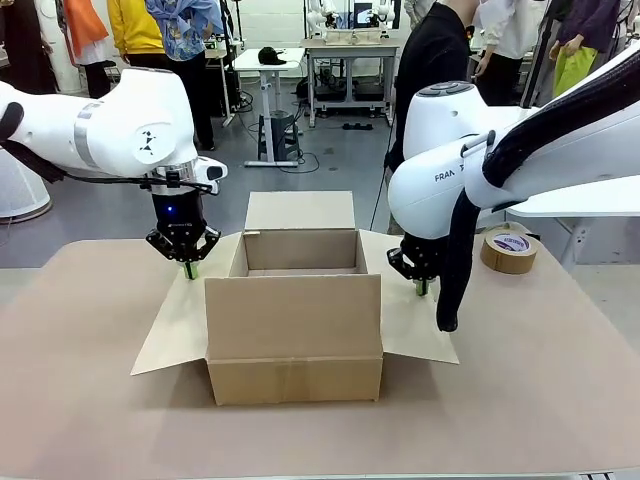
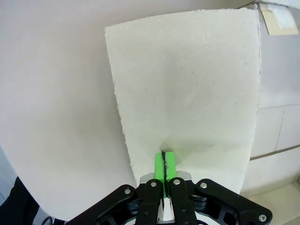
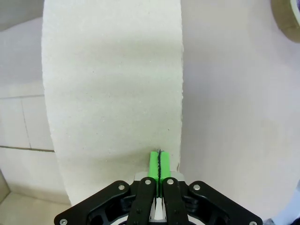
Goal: Wrap the clocks to prevent damage.
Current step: Open the side flaps of the Package Box, then once the human has placed the objects inside and stepped back, release both hands from the side flaps of the Package Box.
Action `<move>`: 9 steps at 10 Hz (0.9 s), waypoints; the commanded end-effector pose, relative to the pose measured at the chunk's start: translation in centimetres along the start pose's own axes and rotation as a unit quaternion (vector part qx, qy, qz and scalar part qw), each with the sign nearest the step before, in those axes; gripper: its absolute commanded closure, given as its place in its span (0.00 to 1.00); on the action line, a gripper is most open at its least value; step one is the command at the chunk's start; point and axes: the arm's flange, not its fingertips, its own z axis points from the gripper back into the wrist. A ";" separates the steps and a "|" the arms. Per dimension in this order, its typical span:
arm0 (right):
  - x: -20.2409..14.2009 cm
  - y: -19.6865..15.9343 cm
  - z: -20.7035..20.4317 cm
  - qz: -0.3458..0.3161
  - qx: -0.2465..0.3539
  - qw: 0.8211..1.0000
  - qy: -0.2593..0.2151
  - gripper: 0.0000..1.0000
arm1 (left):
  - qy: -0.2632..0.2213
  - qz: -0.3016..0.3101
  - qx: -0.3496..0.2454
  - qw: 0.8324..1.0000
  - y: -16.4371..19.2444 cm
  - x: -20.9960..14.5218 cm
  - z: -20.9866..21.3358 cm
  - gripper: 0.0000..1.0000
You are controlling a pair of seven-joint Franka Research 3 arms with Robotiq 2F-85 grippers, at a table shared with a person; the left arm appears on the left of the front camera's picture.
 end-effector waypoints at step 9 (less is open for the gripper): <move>-0.1 -0.2 -0.1 -0.001 -0.004 1.000 0.005 0.99 | 0.012 -0.004 0.014 1.000 0.2 -0.2 -0.3 0.99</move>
